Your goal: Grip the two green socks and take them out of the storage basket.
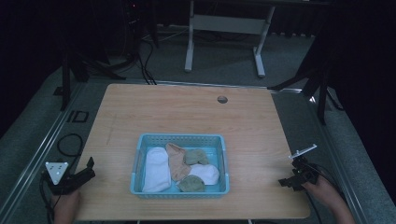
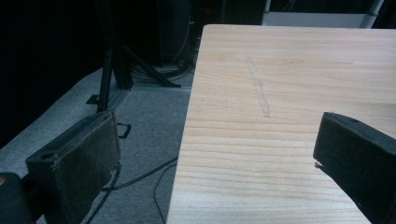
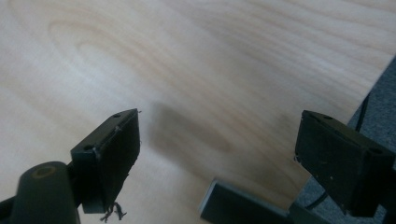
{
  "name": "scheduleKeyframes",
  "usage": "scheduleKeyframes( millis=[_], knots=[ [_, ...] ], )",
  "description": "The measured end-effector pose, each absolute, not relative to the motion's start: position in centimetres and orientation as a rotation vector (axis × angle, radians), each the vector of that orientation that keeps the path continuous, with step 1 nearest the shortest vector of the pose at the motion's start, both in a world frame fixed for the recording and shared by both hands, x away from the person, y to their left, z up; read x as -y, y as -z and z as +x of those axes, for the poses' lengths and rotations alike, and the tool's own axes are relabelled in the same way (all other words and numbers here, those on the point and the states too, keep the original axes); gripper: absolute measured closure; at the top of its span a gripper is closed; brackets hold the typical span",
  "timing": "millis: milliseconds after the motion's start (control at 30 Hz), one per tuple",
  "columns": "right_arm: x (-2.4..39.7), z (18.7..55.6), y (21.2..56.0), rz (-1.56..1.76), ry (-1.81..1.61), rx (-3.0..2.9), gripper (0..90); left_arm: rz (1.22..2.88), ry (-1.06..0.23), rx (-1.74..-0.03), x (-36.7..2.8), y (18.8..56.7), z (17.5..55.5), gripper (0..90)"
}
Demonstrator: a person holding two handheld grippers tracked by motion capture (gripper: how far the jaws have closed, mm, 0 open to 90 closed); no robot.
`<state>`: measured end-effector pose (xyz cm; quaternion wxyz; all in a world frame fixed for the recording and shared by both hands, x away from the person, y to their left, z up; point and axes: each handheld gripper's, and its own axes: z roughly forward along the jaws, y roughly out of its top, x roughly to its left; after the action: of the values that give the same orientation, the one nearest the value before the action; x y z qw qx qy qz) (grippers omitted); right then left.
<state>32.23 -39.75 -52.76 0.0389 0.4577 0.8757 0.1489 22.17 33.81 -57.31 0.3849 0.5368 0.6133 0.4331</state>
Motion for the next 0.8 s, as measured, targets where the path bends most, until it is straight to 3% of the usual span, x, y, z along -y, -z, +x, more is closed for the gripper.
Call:
scheduleKeyframes(
  millis=[800],
  knots=[
    [35.7,32.1,51.8,0.866,-0.173,-3.131,14.1,1.369,-1.1,-1.561,-33.8,57.3,22.2,0.7]
  ],
)
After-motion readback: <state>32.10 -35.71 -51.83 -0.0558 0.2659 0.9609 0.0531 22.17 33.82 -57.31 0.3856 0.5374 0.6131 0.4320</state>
